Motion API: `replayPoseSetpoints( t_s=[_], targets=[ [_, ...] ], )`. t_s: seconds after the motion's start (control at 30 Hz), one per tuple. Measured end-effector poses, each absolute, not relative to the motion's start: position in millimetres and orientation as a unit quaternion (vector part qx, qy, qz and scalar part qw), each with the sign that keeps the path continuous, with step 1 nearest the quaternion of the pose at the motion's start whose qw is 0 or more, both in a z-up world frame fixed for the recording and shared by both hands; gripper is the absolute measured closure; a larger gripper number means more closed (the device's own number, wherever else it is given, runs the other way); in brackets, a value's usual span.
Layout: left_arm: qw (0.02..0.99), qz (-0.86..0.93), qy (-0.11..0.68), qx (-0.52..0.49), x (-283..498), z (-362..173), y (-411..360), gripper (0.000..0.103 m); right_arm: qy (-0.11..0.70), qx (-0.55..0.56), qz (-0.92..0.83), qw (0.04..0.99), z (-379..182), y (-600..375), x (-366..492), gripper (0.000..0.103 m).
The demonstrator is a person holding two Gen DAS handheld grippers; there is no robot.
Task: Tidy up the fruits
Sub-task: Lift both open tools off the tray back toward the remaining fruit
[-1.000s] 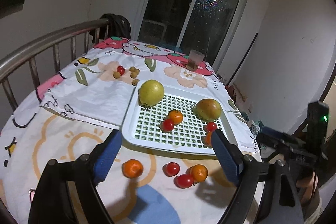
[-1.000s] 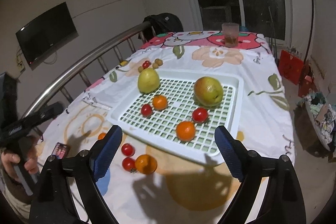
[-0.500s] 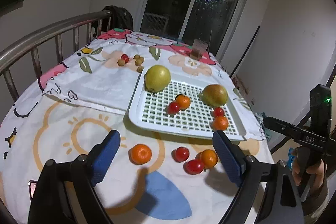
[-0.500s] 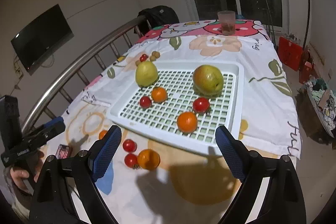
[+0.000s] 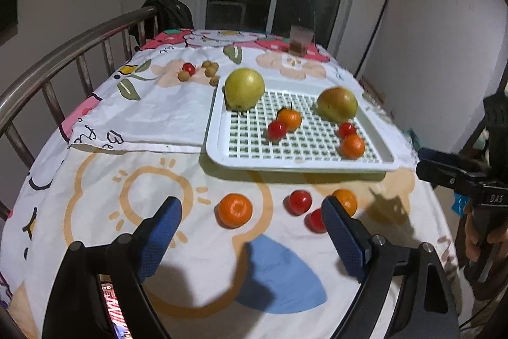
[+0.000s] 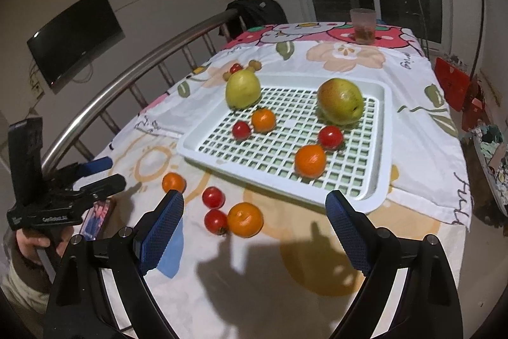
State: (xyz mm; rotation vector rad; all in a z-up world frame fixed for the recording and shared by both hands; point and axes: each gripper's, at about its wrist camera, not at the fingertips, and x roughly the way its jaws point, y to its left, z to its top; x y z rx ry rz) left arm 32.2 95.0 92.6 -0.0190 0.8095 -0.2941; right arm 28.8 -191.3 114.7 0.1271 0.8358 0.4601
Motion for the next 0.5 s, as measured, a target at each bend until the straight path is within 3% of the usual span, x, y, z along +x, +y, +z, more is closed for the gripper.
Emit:
replayPoseSetpoints(
  t_s=[0.5],
  targets=[
    [0.879, -0.159, 0.448, 0.034, 54, 62, 93, 0.015, 0.44, 0.026, 0.248, 0.863, 79, -166, 28, 0.012]
  ],
)
